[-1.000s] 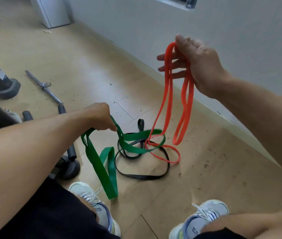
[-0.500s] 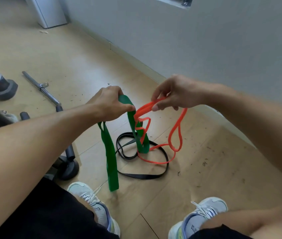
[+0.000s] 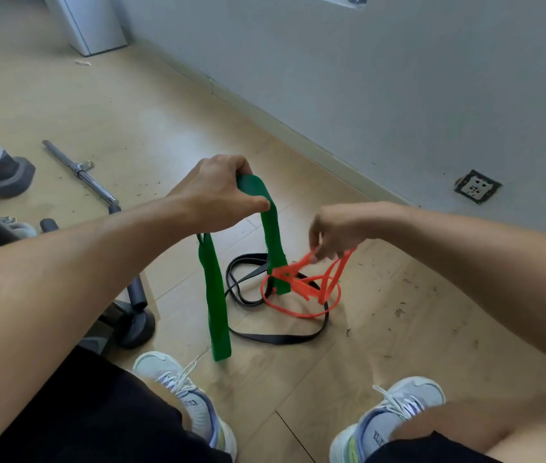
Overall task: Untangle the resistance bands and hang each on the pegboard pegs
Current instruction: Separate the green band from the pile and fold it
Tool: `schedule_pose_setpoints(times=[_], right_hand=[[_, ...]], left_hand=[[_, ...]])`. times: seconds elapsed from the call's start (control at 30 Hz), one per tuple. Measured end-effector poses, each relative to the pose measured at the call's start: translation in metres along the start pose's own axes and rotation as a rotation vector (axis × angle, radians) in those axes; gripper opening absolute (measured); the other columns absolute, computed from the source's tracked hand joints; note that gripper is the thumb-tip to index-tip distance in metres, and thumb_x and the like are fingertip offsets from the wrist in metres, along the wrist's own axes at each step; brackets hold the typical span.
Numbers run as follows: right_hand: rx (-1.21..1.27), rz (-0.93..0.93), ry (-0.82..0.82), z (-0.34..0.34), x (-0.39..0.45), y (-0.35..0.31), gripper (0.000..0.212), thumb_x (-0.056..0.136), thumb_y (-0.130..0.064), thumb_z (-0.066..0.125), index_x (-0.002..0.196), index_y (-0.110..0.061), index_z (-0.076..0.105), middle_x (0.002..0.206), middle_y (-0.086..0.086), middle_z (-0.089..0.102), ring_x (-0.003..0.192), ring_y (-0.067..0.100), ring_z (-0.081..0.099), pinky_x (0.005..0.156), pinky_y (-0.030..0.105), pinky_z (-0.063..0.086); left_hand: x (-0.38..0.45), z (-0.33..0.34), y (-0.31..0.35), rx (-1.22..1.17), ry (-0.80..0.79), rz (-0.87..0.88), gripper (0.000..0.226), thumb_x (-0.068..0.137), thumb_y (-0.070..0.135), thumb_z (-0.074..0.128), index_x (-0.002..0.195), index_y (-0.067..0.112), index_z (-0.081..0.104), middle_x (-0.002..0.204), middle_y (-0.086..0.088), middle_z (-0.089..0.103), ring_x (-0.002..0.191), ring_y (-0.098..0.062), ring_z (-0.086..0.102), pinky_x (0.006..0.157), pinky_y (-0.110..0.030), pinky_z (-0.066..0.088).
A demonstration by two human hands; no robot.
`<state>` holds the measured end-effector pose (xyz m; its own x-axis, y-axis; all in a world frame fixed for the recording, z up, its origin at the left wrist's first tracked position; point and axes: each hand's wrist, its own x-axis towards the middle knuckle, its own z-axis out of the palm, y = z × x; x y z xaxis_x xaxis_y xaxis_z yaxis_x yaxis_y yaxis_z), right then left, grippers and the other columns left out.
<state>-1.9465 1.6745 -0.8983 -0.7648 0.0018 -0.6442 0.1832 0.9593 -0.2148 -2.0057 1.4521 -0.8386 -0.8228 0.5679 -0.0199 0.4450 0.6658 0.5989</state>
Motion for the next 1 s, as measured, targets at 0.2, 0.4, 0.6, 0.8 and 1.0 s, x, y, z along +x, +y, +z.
schedule_pose_setpoints(times=[0.2,0.4,0.6,0.8,1.0], right_hand=[[-0.647,0.265,-0.321,0.028,0.016,0.046,0.032,0.092,-0.046,0.072,0.098,-0.014,0.073,0.085,-0.001,0.065,0.093,0.024,0.059,0.098,0.035,0.053],[-0.262,0.119,-0.037,0.071,0.051,0.039,0.062,0.095,-0.040,0.068,0.146,-0.008,0.053,0.139,0.013,0.064,0.125,0.034,0.060,0.101,0.036,0.051],[-0.121,0.141,-0.033,0.115,0.090,0.014,0.047,0.094,-0.034,0.071,0.133,-0.009,0.061,0.128,0.012,0.069,0.110,0.030,0.065,0.084,0.033,0.051],[0.200,0.301,-0.030,0.211,0.127,0.011,0.050,0.090,-0.037,0.072,0.129,-0.012,0.055,0.124,0.009,0.066,0.114,0.027,0.064,0.087,0.033,0.053],[0.222,0.377,0.010,0.252,0.144,-0.002,0.059,0.069,-0.065,0.062,0.116,-0.029,0.062,0.118,0.006,0.067,0.116,0.031,0.062,0.100,0.045,0.052]], left_hand=[[-0.001,-0.005,0.000,0.026,-0.035,0.020,0.029,0.079,0.041,0.081,0.089,0.023,0.060,0.082,0.000,0.062,0.068,-0.015,0.057,0.057,-0.027,0.041],[0.000,-0.005,0.003,0.081,-0.112,0.054,0.028,0.078,0.041,0.081,0.086,0.025,0.060,0.083,0.000,0.062,0.070,-0.017,0.057,0.059,-0.029,0.042],[-0.001,-0.008,0.003,0.163,-0.304,0.056,0.030,0.076,0.044,0.083,0.083,0.025,0.061,0.075,0.003,0.061,0.062,-0.017,0.053,0.055,-0.028,0.041],[0.003,-0.010,-0.008,0.252,-0.394,0.022,0.035,0.075,0.049,0.083,0.086,0.023,0.062,0.071,0.004,0.057,0.059,-0.015,0.050,0.055,-0.028,0.039],[0.010,-0.017,-0.029,0.209,-0.316,-0.028,0.038,0.074,0.051,0.085,0.083,0.021,0.063,0.067,0.004,0.061,0.056,-0.013,0.053,0.054,-0.026,0.040]])
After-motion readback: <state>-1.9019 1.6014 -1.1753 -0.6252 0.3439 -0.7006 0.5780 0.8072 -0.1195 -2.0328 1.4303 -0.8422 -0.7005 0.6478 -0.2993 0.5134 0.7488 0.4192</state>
